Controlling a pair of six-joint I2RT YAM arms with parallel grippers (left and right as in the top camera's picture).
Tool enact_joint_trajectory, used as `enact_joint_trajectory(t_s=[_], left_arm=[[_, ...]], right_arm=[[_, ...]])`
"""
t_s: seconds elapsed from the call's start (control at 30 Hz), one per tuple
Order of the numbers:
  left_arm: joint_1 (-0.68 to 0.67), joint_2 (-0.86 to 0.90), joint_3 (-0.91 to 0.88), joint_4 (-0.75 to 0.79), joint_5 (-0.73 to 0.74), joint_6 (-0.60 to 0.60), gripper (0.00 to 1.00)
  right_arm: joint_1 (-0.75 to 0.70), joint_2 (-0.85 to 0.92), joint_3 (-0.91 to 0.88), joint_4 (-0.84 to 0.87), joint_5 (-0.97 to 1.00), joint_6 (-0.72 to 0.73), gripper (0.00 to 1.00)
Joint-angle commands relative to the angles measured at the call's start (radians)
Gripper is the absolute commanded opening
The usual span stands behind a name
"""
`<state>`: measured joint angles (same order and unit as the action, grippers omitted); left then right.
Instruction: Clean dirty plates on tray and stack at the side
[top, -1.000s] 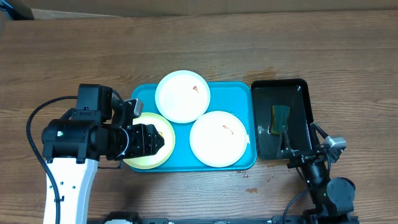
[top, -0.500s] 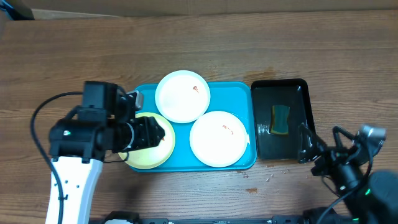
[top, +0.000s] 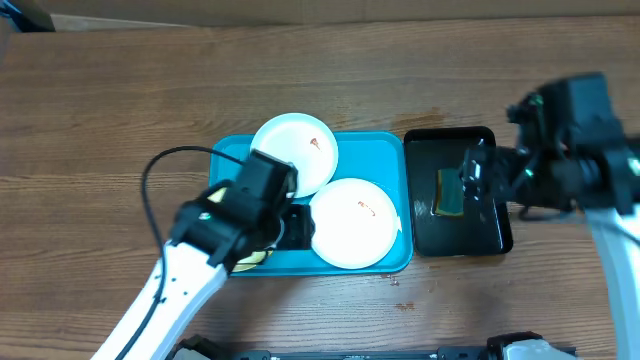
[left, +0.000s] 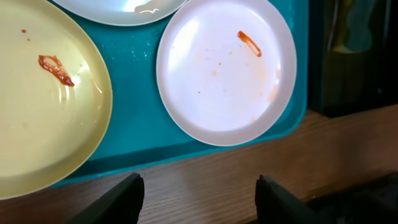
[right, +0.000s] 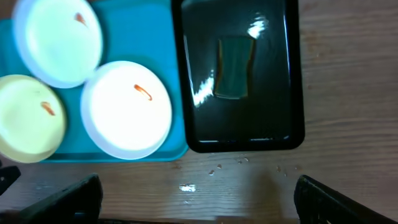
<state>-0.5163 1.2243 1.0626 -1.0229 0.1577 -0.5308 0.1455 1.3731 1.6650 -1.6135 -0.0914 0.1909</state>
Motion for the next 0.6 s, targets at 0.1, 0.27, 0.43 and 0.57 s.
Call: enact_joint_trajectory(t_s=[0.1,0.27,0.43,0.57], left_arm=[[-0.092,0.154,-0.018,0.033,-0.136,-0.068,0.60],[-0.113,0.293,-0.018,0.064,-0.143,-0.068,0.62],[-0.110,0.404,-0.018,0.099,-0.143,-0.068,0.64],[-0.109,0.474,-0.018,0.149,-0.139,-0.069,0.55]], right_arm=[[-0.001,0.108,-0.011,0.045,0.084,0.052,0.98],[-0.001,0.148,-0.080,0.106,0.118,0.053,0.94],[-0.001,0.149,-0.242,0.262,0.141,0.076,0.95],[-0.001,0.151,-0.393,0.447,0.143,0.075,0.94]])
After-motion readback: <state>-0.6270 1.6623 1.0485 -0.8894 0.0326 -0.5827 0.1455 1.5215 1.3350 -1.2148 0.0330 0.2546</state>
